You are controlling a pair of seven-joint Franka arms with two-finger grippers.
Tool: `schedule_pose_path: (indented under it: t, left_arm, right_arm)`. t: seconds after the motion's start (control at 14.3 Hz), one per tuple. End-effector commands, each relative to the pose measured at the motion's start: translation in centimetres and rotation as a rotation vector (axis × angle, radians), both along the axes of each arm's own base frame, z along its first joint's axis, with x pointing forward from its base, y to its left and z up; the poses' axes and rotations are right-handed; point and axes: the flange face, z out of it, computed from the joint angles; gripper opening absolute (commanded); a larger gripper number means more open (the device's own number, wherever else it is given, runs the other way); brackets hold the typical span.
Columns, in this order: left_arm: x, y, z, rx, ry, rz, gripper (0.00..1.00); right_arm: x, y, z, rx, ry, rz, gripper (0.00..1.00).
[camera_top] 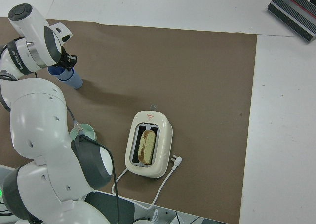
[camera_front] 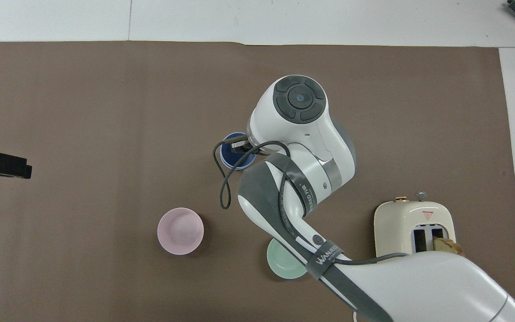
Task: Stack blue cups with both arms
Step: 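Lower the held cup into the first blue cup with the right gripper, then open the right gripper and lift it away from the stacked cups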
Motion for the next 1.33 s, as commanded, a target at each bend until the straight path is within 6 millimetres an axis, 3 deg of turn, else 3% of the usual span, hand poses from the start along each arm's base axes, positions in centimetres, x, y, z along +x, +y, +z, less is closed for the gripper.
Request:
schedule_pose_path:
  t: [0.0, 0.35, 0.42, 0.56, 0.91, 1.05, 1.12, 1.19, 1.26]
  left_arm:
    - [-0.9, 0.1, 0.0, -0.011, 0.007, 0.0, 1.0]
    - [-0.9, 0.0, 0.0, -0.011, 0.007, 0.0, 1.0]
    - [-0.9, 0.0, 0.0, -0.011, 0.007, 0.0, 1.0]
    - [-0.9, -0.1, 0.0, -0.011, 0.007, -0.002, 1.0]
    - [-0.9, -0.1, 0.1, -0.011, 0.002, -0.002, 1.0]
    - [-0.6, -0.1, 0.4, -0.012, -0.01, -0.005, 1.0]
    - [-0.5, -0.5, 0.4, -0.012, -0.01, -0.011, 1.0]
    - [-0.6, -0.8, 0.4, -0.011, -0.007, -0.011, 1.0]
    - [-0.7, -0.8, 0.4, -0.01, -0.002, -0.011, 1.0]
  right_arm:
    - [-0.1, -0.2, -0.5, -0.017, -0.013, -0.01, 0.0]
    - [-0.3, -0.2, -1.2, -0.023, -0.004, -0.009, 0.0]
    - [-0.2, -0.3, -1.3, -0.02, -0.008, -0.01, 0.14]
    - [0.1, -0.6, -1.3, -0.015, -0.012, -0.017, 0.22]
    - [0.2, -0.5, -1.4, -0.017, -0.005, -0.016, 0.25]
    - [0.4, -1.1, -0.4, -0.021, -0.002, -0.023, 0.39]
    - [0.7, -1.7, 0.3, -0.029, 0.007, -0.029, 0.61]
    - [0.9, -2.3, 1.4, -0.039, -0.002, -0.025, 1.0]
    - [0.9, -2.6, 3.3, -0.044, -0.029, -0.014, 1.0]
